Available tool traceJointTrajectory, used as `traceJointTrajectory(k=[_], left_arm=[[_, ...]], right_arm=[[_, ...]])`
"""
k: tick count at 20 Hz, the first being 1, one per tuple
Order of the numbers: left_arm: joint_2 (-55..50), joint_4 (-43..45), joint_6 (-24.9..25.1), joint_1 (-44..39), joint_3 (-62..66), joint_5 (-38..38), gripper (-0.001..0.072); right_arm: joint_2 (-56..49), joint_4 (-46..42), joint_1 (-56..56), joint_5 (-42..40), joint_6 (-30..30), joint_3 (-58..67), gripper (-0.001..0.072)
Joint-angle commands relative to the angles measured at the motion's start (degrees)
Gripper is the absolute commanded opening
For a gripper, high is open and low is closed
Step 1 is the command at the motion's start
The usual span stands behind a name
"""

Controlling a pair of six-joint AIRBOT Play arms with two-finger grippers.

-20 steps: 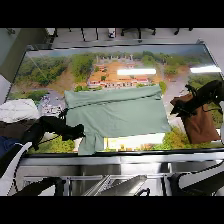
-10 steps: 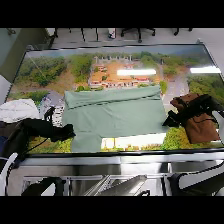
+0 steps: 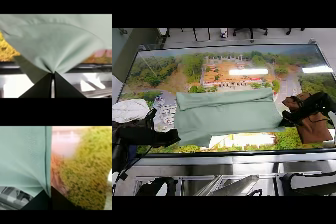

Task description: Fold the shirts.

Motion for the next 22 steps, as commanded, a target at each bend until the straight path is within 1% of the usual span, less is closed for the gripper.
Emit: traceJointTrajectory(k=[1, 3, 5, 7, 8, 9, 11, 13, 17, 19, 22], left_arm=[[5.92, 8.07, -3.61, 0.07, -0.04, 6.82, 0.0017], [5.77, 8.04, -3.61, 0.07, -0.02, 6.32, 0.0017], [2.56, 8.0, -3.26, 0.07, 0.02, 3.5, 0.0016], [-3.02, 8.02, -2.45, 0.07, 2.21, -1.42, 0.0017], [-6.1, 8.04, -2.25, 0.07, 4.81, -3.8, 0.0017], [-9.49, 8.09, -2.03, 0.07, 8.52, -6.16, 0.0017], [-16.72, 8.07, -1.2, 0.07, 17.64, -9.29, 0.0017], [-25.07, 8.0, -0.39, -0.04, 27.54, -9.46, 0.0017], [-41.29, 8.13, -0.17, -2.56, 43.04, -8.96, 0.0017], [-47.65, 8.94, -0.24, -2.93, 46.77, -7.93, 0.0017], [-54.03, 15.52, -2.4, -2.93, 49.22, -4.92, 0.0017]], right_arm=[[5.29, -6.75, -1.95, 1.9, 4.66, -3.19, 0.0019], [5.7, -6.69, -1.9, 2.54, 4.63, -5.81, 0.002], [5.75, -4.42, -1.79, 3.32, 4.46, -6.16, 0.0019], [5.81, 3.3, -1.79, 6.32, 2.08, -4.35, 0.002], [5.79, 7.26, -1.6, 7.96, 0.28, -2.91, 0.002], [5.68, 9.46, -0.92, 9.88, -0.28, -1.03, 0.002], [5.09, 9.86, 1.44, 14.21, -0.35, 3.87, 0.002], [3.04, 9.86, 4.39, 17.46, -0.33, 8.74, 0.002], [-5.07, 8.48, 8.61, 20.63, 1.18, 15.34, 0.002], [-7.96, 7.26, 9.31, 23.52, 1.14, 16.37, 0.002], [-9.7, 5.4, 9.27, 27.21, 0.92, 16.5, 0.002]])
